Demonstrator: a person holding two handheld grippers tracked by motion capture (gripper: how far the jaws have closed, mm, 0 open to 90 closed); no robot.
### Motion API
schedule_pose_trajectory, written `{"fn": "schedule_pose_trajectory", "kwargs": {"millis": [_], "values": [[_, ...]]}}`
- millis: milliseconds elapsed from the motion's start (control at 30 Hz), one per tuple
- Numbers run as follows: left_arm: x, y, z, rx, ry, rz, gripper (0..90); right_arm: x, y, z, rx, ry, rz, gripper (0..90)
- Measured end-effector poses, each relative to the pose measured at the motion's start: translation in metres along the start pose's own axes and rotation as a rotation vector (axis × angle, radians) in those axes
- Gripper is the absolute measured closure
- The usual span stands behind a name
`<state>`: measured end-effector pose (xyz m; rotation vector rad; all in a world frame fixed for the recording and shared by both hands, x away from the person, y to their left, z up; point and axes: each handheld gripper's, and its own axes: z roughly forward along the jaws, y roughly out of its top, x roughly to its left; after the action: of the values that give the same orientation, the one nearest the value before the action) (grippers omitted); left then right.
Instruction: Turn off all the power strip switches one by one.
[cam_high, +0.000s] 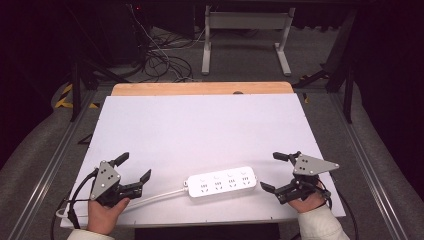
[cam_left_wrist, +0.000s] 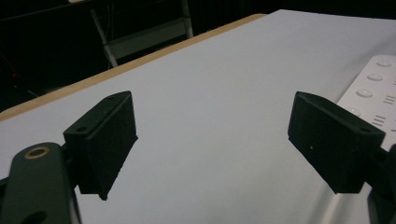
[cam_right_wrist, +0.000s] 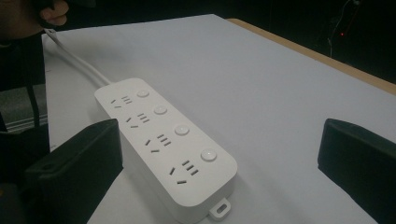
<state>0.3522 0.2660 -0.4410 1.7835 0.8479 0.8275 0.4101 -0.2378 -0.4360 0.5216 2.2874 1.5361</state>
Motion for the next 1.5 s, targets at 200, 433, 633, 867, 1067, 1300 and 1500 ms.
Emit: {"fn": "schedule_pose_trajectory", "kwargs": {"millis": [200,433,633,867,1067,1300,1500], "values": [[0.001,0.001,-0.001,0.015,-0.011,-0.007,17.7,0.0,0.001,0.0,-0.003,-0.009,0.004,0.0],[0.007,0.001,-0.004,0.017,-0.034,-0.06,17.7,-0.002,0.002,0.001,0.011,-0.015,0.038,0.0],[0.005,0.001,-0.004,0.018,-0.014,-0.03,17.7,0.002,0.008,0.001,0.001,-0.062,0.038,0.0],[0.004,0.001,-0.004,0.017,-0.009,-0.03,17.8,0.007,0.012,0.005,0.041,-0.013,0.045,0.0],[0.004,0.0,-0.004,0.019,-0.007,-0.026,18.0,0.009,0.024,0.005,0.04,0.016,0.047,6.9],[0.003,0.0,-0.004,0.018,-0.001,-0.023,18.0,0.011,0.037,0.013,0.051,0.036,0.037,14.9],[0.002,0.0,-0.004,0.016,-0.001,-0.018,17.9,0.012,0.048,0.024,0.062,0.06,0.037,25.0]]}}
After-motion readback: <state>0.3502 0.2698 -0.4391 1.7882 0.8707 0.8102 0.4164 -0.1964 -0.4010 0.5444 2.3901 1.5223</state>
